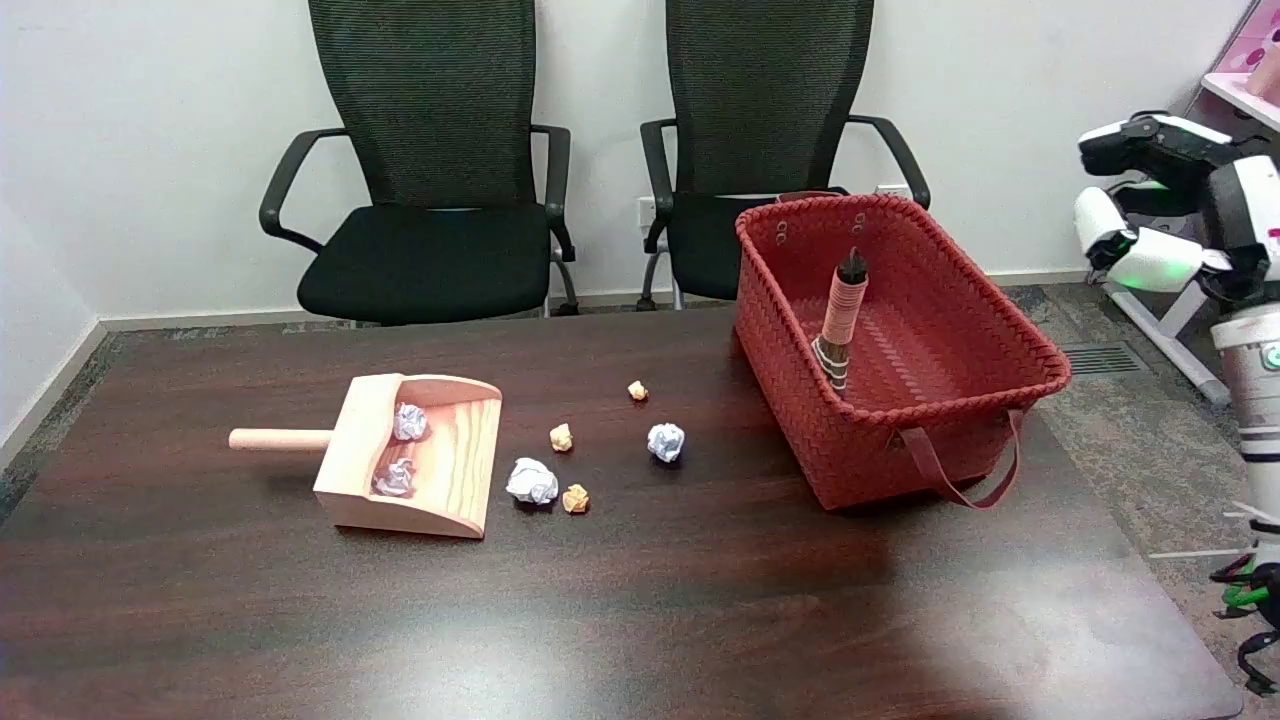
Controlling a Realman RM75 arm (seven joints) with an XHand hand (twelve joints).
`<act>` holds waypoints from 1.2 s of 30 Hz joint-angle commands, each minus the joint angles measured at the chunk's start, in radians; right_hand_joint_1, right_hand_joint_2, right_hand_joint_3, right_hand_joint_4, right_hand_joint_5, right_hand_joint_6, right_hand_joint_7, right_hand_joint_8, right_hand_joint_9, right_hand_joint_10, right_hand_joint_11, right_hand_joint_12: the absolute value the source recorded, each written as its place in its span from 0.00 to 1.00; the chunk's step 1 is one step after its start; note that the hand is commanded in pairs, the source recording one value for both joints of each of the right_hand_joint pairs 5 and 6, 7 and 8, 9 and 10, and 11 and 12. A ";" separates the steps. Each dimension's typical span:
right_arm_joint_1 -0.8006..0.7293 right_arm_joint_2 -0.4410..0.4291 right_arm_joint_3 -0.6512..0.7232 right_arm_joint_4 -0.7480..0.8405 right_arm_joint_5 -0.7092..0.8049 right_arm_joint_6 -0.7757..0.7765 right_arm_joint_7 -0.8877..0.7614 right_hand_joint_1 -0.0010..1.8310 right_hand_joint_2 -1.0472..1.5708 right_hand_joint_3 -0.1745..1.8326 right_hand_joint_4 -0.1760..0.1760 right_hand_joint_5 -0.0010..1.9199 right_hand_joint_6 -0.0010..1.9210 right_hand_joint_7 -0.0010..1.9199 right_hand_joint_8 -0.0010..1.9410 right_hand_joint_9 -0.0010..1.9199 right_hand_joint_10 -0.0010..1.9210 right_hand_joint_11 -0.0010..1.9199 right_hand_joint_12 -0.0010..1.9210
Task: Pick up the broom by its handle.
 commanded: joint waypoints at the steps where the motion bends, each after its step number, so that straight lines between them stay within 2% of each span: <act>1: -0.043 -0.009 0.018 0.115 -0.017 -0.078 -0.050 0.48 0.60 0.68 0.00 0.38 0.38 0.38 0.38 0.36 0.36 0.63 0.63; 5: -0.035 -0.006 0.018 0.118 -0.028 -0.078 -0.035 0.48 0.60 0.68 0.00 0.37 0.37 0.37 0.37 0.35 0.35 0.63 0.62; 9: -0.035 -0.006 0.013 0.141 -0.028 -0.052 0.060 0.48 0.60 0.68 0.00 0.36 0.36 0.36 0.35 0.34 0.34 0.62 0.62; 15: -0.037 -0.007 0.000 0.107 -0.067 -0.038 0.069 0.48 0.59 0.68 0.00 0.36 0.36 0.36 0.35 0.34 0.34 0.63 0.63; 22: -0.044 -0.010 -0.006 -0.012 -0.174 0.040 0.156 0.49 0.51 0.66 0.00 0.34 0.34 0.34 0.34 0.33 0.33 0.61 0.61; 28: -0.016 -0.003 -0.026 -0.120 -0.239 0.199 0.213 0.49 0.42 0.62 0.00 0.30 0.30 0.30 0.30 0.31 0.31 0.56 0.56; 32: 0.035 0.006 -0.045 -0.151 -0.317 0.270 0.319 0.48 0.38 0.55 0.00 0.23 0.23 0.23 0.23 0.28 0.28 0.47 0.47; 36: 0.071 0.005 -0.084 -0.165 -0.331 0.277 0.383 0.46 0.37 0.50 0.11 0.18 0.18 0.18 0.17 0.26 0.26 0.40 0.40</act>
